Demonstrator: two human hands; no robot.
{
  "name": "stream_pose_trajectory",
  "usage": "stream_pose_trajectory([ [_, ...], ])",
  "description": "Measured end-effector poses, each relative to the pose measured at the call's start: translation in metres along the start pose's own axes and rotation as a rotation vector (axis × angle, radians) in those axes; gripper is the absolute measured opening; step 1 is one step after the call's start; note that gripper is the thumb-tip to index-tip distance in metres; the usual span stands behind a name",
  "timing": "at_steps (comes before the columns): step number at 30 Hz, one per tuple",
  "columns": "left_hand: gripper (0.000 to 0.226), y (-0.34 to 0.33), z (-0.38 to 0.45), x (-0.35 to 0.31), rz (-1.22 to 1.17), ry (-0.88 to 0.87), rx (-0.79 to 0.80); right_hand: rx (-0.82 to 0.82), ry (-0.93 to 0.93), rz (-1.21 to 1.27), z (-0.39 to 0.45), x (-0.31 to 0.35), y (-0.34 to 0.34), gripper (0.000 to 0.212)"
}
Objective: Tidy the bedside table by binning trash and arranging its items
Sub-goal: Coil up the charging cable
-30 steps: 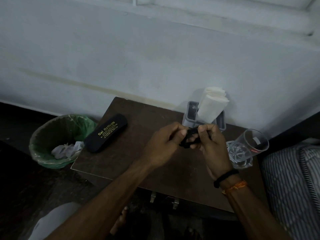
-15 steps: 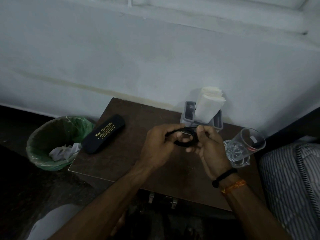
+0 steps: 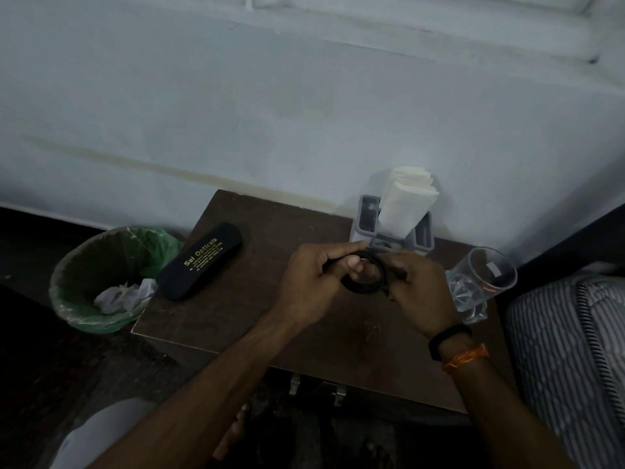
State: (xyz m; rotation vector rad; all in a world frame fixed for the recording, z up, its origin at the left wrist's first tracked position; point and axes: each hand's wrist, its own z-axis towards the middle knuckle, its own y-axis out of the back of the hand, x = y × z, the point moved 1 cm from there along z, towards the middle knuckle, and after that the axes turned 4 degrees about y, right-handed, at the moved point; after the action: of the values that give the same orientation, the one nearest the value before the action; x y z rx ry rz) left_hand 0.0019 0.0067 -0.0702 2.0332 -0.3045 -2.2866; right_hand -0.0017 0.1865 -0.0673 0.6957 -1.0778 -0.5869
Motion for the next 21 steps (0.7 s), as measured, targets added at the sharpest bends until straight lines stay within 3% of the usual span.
stream_pose_trajectory([
  [7, 0.03, 0.0, -0.005, -0.004, 0.222, -0.116, 0.009, -0.088, -0.339, 0.595, 0.004, 0.002, 0.004, 0.008],
  [11, 0.028, 0.001, -0.004, -0.004, 0.297, -0.195, -0.017, -0.089, -0.423, 0.736, 0.003, 0.006, 0.003, 0.012],
  [14, 0.028, 0.001, -0.004, -0.001, 0.275, -0.145, -0.021, -0.129, -0.473, 0.815, 0.004, 0.005, 0.001, 0.011],
  [18, 0.027, 0.003, -0.005, -0.001, 0.244, -0.141, -0.063, -0.019, -0.594, 0.981, 0.005, 0.009, 0.002, 0.02],
  [21, 0.026, 0.003, -0.004, 0.002, 0.287, -0.174, -0.072, 0.08, -0.563, 1.018, 0.004, 0.013, 0.007, 0.036],
])
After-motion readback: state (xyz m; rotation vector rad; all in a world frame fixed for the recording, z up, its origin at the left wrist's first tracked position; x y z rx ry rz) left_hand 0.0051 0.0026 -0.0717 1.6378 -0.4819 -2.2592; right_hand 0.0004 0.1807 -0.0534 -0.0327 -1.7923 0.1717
